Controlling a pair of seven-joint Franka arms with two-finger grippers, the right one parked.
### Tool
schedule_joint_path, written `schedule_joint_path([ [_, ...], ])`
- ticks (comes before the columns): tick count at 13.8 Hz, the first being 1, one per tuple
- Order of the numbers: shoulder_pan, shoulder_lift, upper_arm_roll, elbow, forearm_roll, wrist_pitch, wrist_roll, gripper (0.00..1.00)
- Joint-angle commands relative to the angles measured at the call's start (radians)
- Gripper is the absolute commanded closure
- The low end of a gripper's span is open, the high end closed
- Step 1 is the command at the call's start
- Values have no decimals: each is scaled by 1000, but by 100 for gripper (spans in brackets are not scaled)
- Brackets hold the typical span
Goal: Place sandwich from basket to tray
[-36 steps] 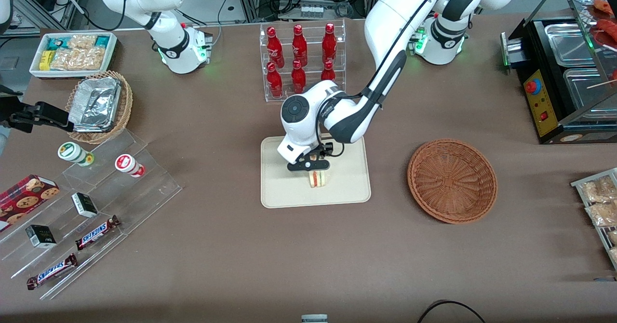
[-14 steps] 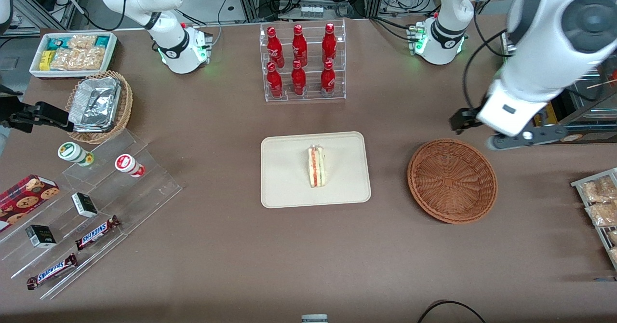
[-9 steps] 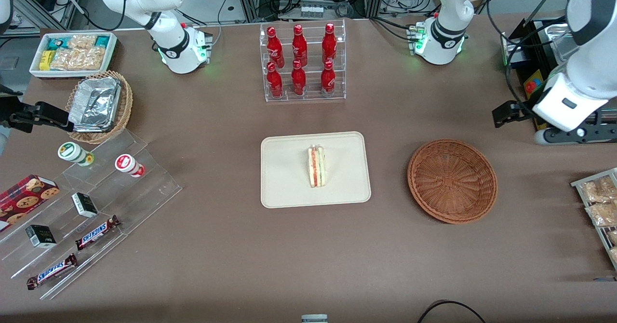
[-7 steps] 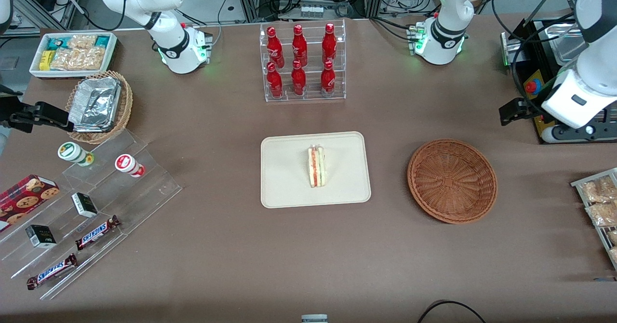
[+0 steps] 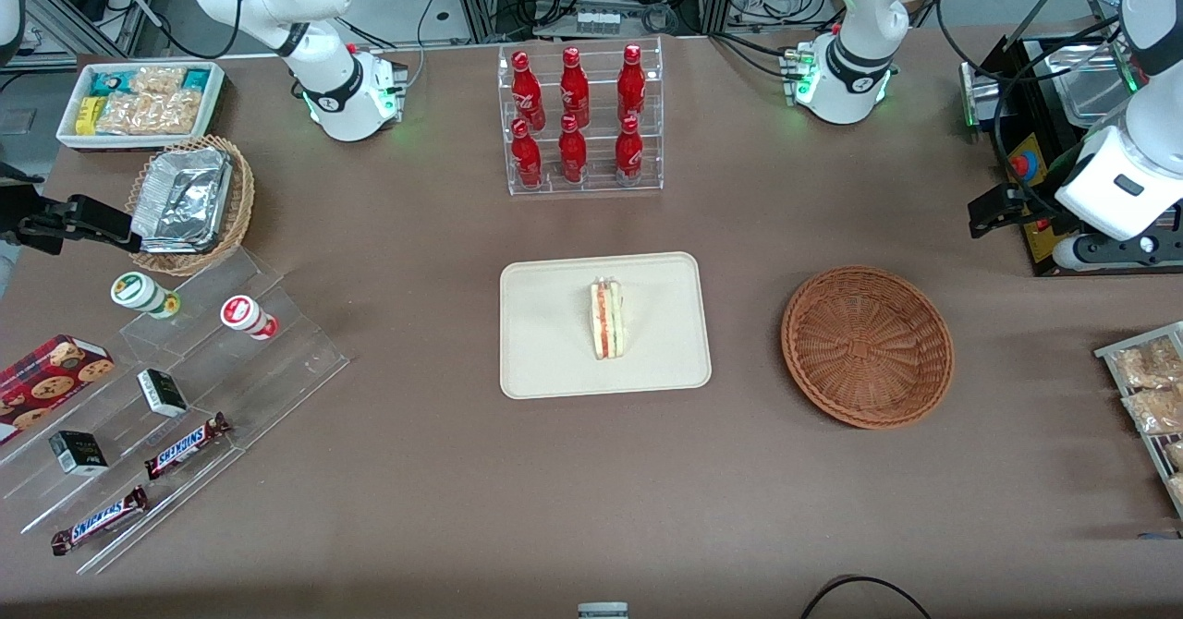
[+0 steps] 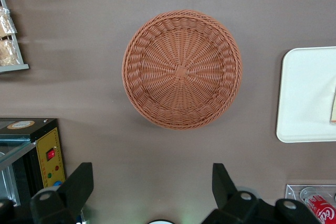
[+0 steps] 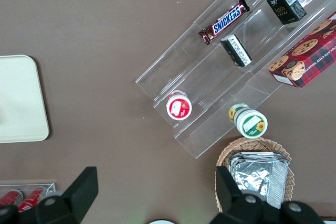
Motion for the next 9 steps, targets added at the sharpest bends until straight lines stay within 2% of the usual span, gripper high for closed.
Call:
schedule_joint_path([
  [1,8,-4,-8,21,-12,-5,14,0],
  [9,11,-7,-6,44,-12,-16,17,0],
])
